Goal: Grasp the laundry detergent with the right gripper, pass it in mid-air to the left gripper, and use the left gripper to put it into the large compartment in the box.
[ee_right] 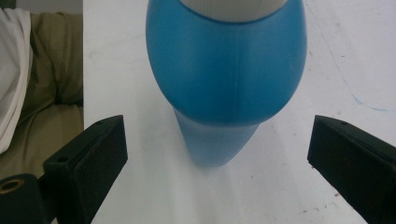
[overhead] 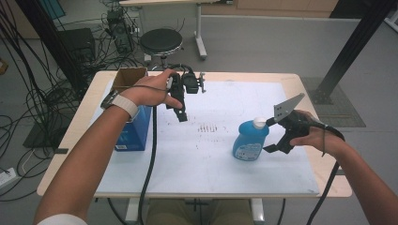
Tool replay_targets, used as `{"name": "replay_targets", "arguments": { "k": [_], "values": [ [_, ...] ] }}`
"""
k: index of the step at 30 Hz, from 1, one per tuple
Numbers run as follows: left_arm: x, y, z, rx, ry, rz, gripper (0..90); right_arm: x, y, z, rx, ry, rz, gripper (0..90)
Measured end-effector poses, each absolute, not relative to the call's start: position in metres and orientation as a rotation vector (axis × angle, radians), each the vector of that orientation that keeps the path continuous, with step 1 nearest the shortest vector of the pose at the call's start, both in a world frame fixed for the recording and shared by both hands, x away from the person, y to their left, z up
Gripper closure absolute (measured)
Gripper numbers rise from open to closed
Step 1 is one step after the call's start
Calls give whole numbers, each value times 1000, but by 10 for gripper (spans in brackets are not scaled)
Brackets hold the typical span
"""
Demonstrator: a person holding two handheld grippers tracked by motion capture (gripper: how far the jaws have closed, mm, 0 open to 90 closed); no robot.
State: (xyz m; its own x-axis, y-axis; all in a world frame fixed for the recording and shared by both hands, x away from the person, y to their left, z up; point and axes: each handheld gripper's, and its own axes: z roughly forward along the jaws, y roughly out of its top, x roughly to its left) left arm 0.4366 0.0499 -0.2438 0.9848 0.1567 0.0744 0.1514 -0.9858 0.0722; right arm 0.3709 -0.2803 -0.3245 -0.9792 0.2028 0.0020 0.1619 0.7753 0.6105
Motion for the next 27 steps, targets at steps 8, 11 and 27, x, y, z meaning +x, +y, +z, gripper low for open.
{"name": "replay_targets", "arguments": {
  "k": [8, 11, 27],
  "values": [
    [436, 50, -244, 3064, 238, 123, 115, 371, -280, -327, 295, 2895, 1017, 48],
    [437, 50, -244, 3065, 238, 122, 115, 371, -280, -327, 295, 2895, 1022, 48],
    [437, 51, -246, 3061, 242, 124, 115, 374, -280, -335, 287, 2889, 1080, 47]
  ]
}}
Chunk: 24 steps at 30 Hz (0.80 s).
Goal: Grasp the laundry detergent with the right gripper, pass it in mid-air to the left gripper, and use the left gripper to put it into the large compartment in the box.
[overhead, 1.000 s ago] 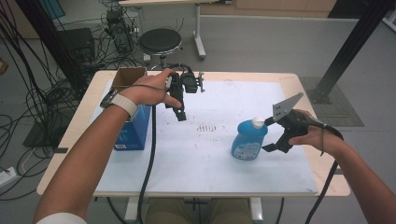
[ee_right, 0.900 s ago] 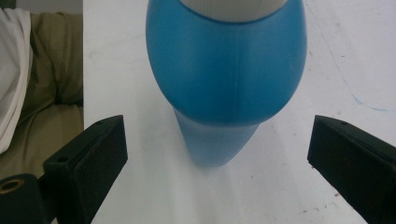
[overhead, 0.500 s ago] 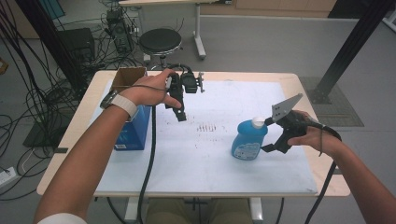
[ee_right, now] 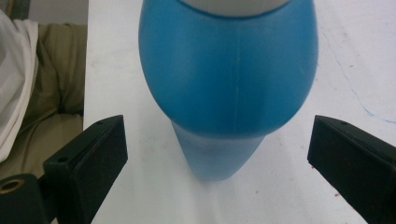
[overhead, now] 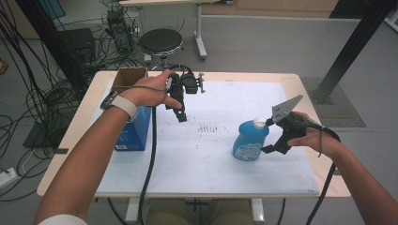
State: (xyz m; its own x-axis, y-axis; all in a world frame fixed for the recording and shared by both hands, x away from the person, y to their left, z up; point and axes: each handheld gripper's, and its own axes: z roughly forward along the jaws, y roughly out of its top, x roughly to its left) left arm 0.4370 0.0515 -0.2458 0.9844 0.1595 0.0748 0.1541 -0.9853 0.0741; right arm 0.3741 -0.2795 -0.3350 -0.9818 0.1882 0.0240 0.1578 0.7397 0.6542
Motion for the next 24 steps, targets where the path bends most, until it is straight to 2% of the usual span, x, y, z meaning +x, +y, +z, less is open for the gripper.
{"name": "replay_targets", "arguments": {
  "k": [24],
  "values": [
    [437, 52, -245, 3057, 246, 123, 115, 376, -282, -340, 311, 2881, 1089, 48]
  ]
}}
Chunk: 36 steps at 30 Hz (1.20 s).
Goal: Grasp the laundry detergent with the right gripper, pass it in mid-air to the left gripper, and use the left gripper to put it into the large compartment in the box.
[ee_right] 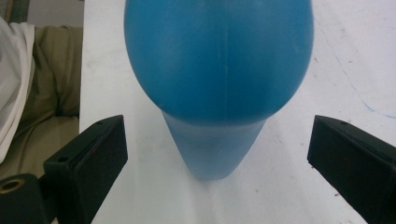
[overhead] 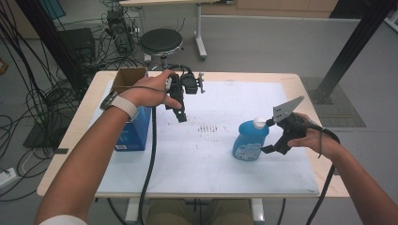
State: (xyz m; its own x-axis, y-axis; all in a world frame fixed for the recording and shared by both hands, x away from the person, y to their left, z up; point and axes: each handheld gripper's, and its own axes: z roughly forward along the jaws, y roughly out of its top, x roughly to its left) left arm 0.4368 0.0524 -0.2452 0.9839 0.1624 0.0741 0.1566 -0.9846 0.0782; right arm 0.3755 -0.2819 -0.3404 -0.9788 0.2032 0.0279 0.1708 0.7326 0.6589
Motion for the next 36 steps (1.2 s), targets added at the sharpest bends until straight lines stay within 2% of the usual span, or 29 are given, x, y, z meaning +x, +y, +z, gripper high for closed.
{"name": "replay_targets", "arguments": {
  "k": [36],
  "values": [
    [435, 52, -243, 3062, 246, 117, 115, 374, -283, -337, 323, 2873, 1072, 50]
  ]
}}
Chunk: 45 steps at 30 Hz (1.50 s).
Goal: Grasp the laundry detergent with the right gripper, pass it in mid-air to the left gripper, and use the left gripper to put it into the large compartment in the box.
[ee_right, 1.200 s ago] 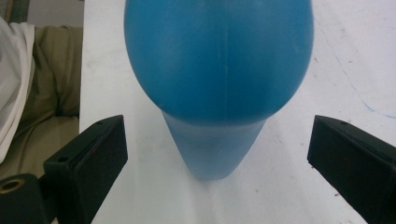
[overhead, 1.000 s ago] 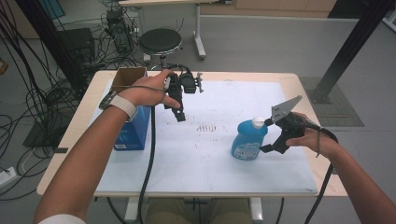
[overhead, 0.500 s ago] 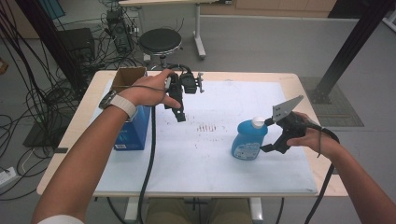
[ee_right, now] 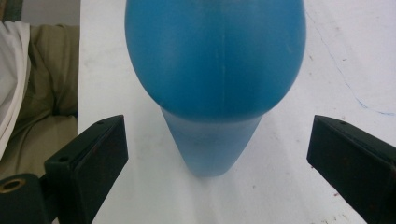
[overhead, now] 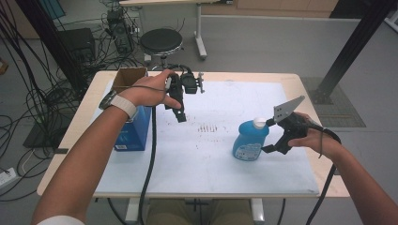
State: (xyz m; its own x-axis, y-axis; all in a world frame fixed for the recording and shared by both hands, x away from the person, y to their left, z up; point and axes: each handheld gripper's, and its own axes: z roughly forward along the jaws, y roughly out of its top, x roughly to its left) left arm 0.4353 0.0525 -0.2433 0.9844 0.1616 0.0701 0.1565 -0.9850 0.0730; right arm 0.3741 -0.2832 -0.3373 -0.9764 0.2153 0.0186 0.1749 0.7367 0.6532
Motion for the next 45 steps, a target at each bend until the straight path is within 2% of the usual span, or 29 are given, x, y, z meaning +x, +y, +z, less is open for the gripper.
{"name": "replay_targets", "arguments": {
  "k": [45],
  "values": [
    [436, 54, -244, 3052, 249, 123, 115, 374, -283, -337, 326, 2866, 1077, 51]
  ]
}}
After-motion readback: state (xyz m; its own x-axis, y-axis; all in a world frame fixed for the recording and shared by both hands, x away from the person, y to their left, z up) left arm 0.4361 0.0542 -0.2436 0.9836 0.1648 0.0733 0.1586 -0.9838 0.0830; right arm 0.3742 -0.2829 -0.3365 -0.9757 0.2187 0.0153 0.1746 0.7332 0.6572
